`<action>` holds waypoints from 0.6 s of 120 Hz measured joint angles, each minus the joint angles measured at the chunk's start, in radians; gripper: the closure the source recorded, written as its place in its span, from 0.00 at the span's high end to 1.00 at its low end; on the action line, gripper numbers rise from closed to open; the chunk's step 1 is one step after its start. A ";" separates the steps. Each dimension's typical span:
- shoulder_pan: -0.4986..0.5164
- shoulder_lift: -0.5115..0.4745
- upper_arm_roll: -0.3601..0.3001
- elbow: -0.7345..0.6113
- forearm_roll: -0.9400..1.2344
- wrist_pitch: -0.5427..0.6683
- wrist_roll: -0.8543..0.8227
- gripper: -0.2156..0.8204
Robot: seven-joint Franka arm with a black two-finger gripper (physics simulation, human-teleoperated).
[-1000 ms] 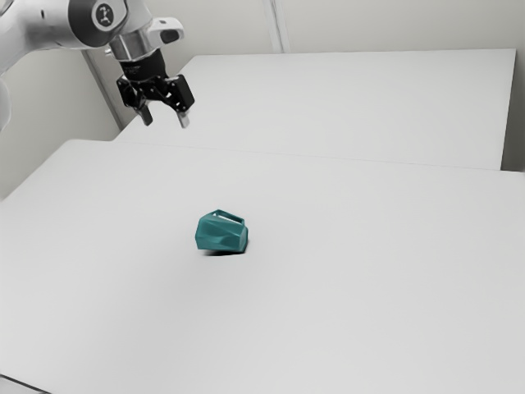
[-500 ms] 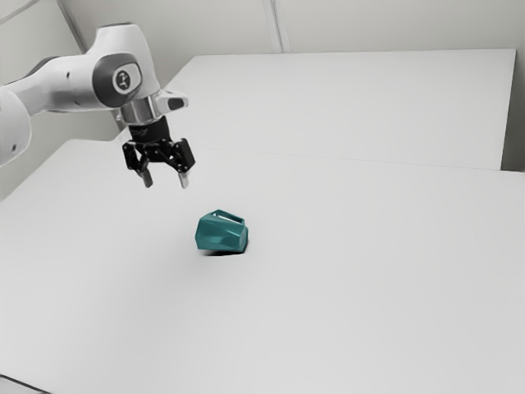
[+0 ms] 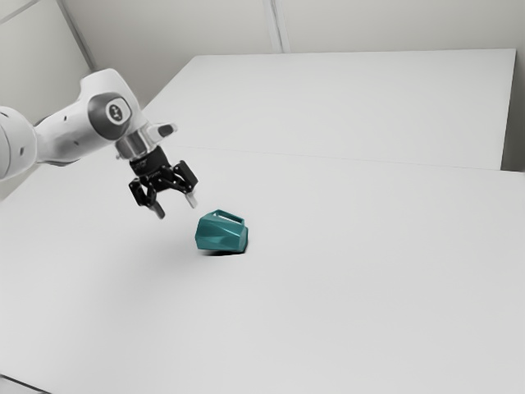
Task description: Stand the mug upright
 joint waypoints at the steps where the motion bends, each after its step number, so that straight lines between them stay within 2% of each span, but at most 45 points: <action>1: 0.000 0.003 0.003 0.000 -0.007 0.001 0.004 0.79; 23: 0.002 0.055 0.038 0.001 -0.133 0.031 0.116 0.79; 72: 0.014 0.130 0.056 0.001 -0.289 0.062 0.373 0.79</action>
